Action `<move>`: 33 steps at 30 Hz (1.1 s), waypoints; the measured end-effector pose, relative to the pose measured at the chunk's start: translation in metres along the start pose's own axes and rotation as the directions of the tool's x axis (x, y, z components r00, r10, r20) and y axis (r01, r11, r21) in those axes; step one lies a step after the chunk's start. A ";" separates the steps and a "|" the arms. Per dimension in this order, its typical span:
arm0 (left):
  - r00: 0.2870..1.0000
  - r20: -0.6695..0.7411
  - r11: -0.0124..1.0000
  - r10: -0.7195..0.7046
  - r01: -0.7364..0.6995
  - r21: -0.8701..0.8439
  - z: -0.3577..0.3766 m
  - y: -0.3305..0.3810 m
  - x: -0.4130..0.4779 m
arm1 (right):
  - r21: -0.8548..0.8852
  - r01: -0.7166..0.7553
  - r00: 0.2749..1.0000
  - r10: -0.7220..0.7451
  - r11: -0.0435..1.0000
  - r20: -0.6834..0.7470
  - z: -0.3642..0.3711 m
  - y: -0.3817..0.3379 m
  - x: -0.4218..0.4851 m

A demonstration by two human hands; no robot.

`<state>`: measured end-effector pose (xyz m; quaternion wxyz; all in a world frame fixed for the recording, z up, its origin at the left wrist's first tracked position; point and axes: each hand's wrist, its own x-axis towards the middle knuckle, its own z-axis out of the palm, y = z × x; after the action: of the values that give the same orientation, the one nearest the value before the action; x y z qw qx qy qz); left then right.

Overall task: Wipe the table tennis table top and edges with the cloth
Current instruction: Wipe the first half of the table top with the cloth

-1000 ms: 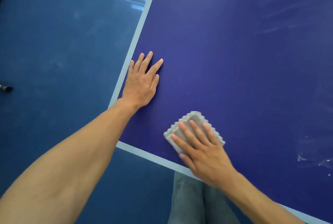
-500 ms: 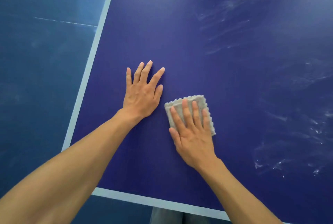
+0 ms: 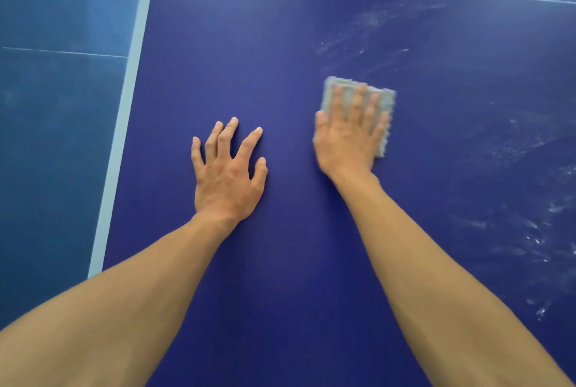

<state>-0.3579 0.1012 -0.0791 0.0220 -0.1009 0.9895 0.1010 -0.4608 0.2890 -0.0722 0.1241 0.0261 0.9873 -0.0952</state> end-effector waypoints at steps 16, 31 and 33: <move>0.999 0.029 1.000 0.016 -0.016 0.015 0.000 -0.001 0.001 | 0.054 -0.283 0.959 0.282 0.958 0.027 -0.036 0.013 0.088; 0.999 0.028 0.999 0.039 -0.040 0.031 -0.001 -0.001 0.005 | -0.048 -0.085 0.996 0.085 0.995 -0.003 -0.046 0.021 0.134; 0.999 0.015 0.999 0.043 -0.043 0.032 -0.001 -0.002 0.005 | 0.009 -0.233 0.972 0.233 0.973 -0.013 -0.055 0.003 0.177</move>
<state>-0.3622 0.0985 -0.0785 0.0285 -0.0784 0.9928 0.0864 -0.6454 0.3078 -0.0646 0.1275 0.1427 0.9780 -0.0836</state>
